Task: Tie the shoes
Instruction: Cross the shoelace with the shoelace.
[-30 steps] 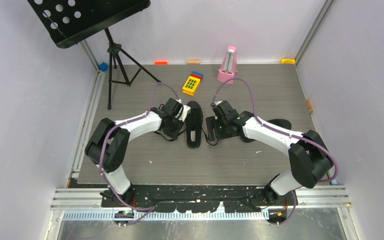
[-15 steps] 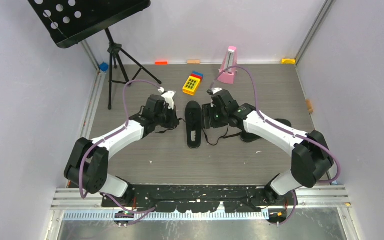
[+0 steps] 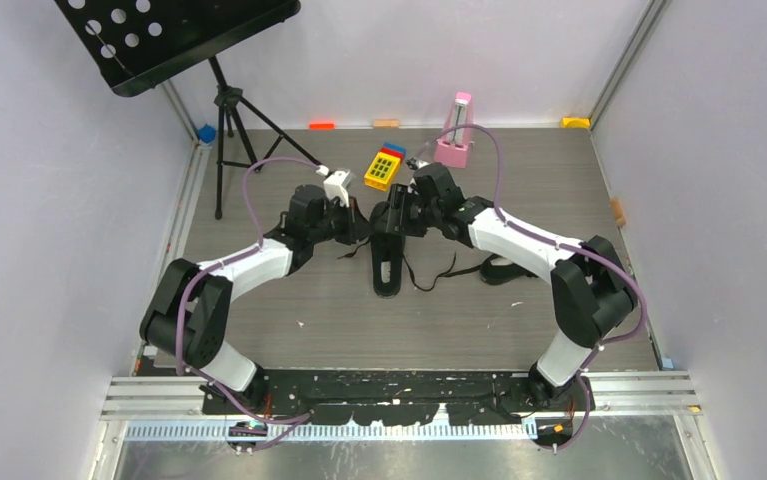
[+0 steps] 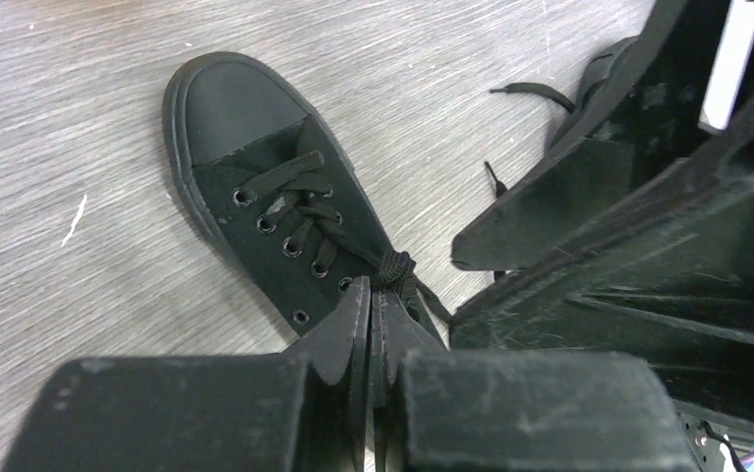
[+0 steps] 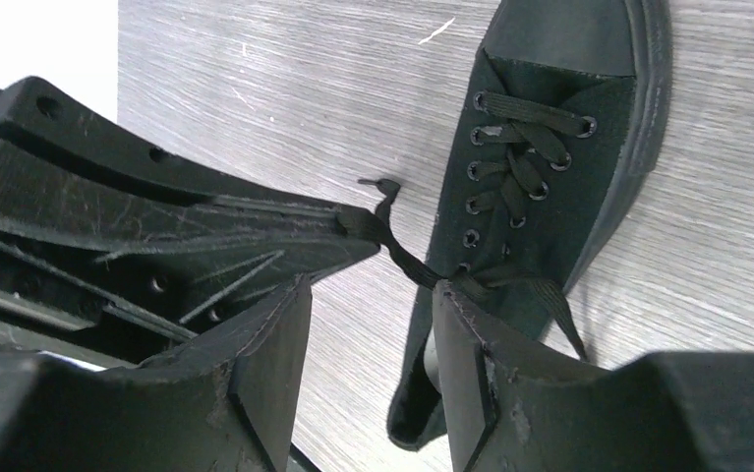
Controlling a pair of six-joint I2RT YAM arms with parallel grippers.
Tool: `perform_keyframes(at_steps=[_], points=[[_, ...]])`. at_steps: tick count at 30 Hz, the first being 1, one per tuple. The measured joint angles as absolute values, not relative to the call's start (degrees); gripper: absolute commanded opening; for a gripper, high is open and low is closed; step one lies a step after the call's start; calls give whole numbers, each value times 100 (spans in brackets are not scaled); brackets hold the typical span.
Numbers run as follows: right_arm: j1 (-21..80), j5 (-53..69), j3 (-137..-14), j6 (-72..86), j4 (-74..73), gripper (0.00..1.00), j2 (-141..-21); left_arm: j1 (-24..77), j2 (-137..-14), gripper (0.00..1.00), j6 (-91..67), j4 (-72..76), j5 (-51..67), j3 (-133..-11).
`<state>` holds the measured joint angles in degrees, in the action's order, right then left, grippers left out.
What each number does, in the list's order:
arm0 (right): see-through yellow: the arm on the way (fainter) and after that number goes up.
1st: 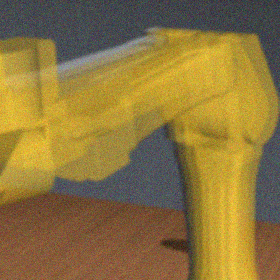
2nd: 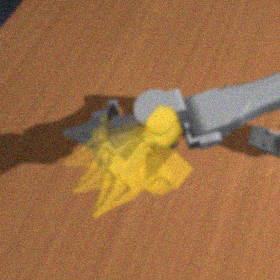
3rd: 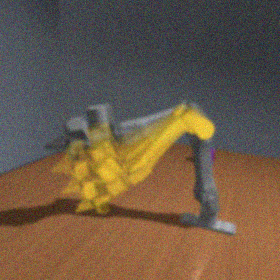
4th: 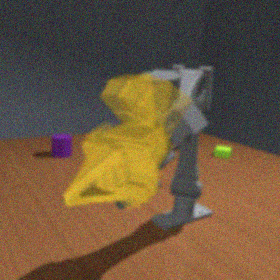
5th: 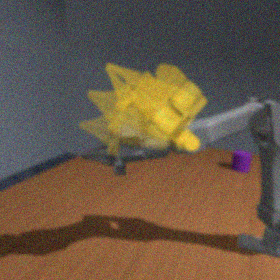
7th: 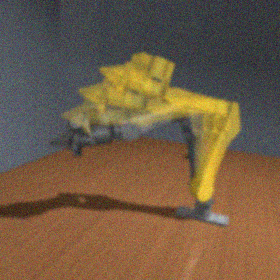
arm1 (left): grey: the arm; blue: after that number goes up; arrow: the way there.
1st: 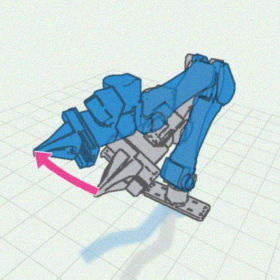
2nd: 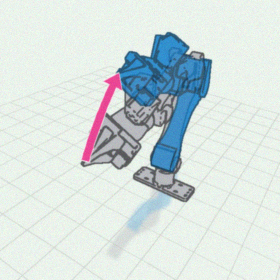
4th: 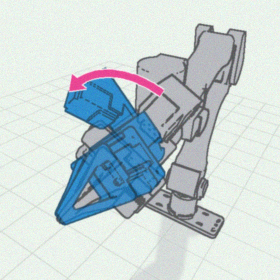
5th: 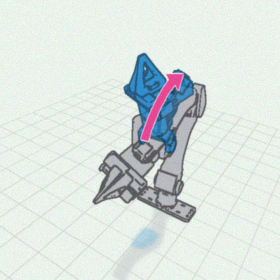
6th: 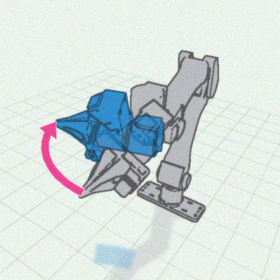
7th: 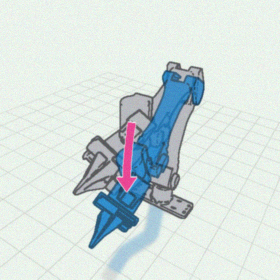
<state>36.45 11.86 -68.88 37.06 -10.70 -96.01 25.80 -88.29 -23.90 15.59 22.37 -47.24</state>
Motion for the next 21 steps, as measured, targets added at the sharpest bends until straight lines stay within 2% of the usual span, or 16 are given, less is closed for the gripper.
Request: perform_keyframes(at_steps=[6, 9, 11, 21], points=[[3645, 1210, -6925, 4099, -847, 48, -9666, 2580, -8831, 0, -2456, 1747, 2366, -4678], [3645, 1201, -7017, 4215, -760, 37, -9738, 2580, -8831, 0, -2486, 1776, 2401, -4628], [3642, 1192, -7046, 4265, -725, 34, -9782, 2580, -8831, 0, -2495, 1776, 2414, -4613], [3597, 1168, -7061, 4469, -692, 40, -9929, 2580, -8833, 0, -2510, 1879, 2475, -4571]])
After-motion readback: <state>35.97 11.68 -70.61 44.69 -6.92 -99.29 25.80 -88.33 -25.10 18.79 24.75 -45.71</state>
